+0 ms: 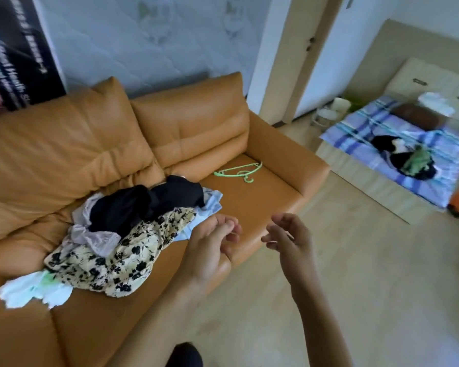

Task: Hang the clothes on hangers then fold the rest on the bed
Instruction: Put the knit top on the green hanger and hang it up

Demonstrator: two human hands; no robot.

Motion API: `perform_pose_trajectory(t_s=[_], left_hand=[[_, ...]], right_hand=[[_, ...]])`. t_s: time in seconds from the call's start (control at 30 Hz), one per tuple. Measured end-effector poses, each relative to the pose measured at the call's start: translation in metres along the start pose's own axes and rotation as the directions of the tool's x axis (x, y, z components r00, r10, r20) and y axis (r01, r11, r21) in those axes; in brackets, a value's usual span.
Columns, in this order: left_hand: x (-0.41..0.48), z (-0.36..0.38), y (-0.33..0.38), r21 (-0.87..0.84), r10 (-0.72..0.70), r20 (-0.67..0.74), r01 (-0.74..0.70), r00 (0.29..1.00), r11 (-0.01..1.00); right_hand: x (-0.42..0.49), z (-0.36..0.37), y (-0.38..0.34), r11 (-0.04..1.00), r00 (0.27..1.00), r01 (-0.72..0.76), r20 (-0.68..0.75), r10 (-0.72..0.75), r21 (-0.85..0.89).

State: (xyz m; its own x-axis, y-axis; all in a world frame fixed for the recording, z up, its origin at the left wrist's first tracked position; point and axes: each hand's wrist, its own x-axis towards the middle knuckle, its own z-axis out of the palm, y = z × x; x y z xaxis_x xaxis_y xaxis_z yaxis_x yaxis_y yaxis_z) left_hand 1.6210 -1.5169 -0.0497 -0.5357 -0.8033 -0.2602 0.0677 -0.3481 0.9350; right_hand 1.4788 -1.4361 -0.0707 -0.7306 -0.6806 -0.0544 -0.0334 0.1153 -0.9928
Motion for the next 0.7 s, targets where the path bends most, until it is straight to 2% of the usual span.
perform_pose_trajectory(t_s=[0.17,0.4,0.57,0.7], left_hand=[[0.078,0.01,-0.003,0.02,-0.009,-0.136,0.011,0.991,1.0],[0.219,0.036,0.013,-0.058,-0.01,-0.111,0.004,0.994,0.998],[0.308,0.023,0.039,-0.11,0.005,-0.202,-0.027,0.979,0.994],[0.349,-0.001,0.056,-0.176,-0.003,-0.315,-0.056,0.949,0.983]], right_hand=[[0.08,0.02,0.01,1.0,0.989,-0.016,0.143,0.019,-0.02],[0.209,0.049,0.021,0.993,0.972,-0.01,0.231,0.038,-0.121],[0.308,0.077,0.013,0.987,0.951,0.027,0.307,0.023,-0.158],[0.357,0.124,0.016,0.986,0.913,-0.011,0.401,0.078,-0.166]])
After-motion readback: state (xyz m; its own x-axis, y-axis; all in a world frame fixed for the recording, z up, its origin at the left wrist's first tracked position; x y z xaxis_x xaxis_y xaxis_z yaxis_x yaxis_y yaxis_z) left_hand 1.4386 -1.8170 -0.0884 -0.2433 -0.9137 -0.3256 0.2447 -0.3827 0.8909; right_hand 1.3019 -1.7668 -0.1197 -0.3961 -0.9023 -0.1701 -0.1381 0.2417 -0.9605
